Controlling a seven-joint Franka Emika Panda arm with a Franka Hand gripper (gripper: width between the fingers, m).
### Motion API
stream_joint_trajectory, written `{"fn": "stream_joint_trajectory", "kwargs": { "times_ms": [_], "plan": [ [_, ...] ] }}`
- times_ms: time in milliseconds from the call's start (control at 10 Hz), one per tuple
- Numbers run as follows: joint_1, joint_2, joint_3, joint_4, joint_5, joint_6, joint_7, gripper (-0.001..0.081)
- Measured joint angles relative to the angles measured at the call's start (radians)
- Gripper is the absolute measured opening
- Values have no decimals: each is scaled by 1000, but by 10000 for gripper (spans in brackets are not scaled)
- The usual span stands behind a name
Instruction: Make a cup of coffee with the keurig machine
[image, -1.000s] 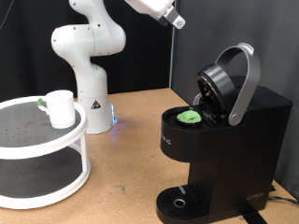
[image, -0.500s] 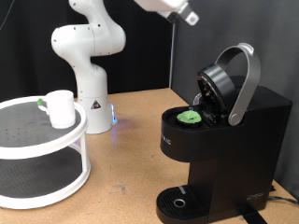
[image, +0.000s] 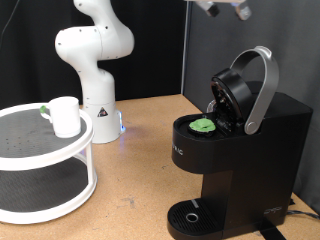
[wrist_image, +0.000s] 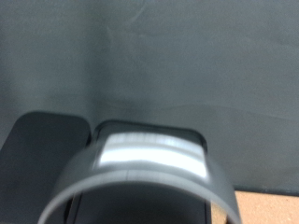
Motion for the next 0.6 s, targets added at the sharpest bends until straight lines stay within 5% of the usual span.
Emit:
{"fn": "stream_joint_trajectory", "kwargs": {
  "times_ms": [600],
  "plan": [
    [24, 28, 121, 19, 0, 103, 139, 803]
  ]
}}
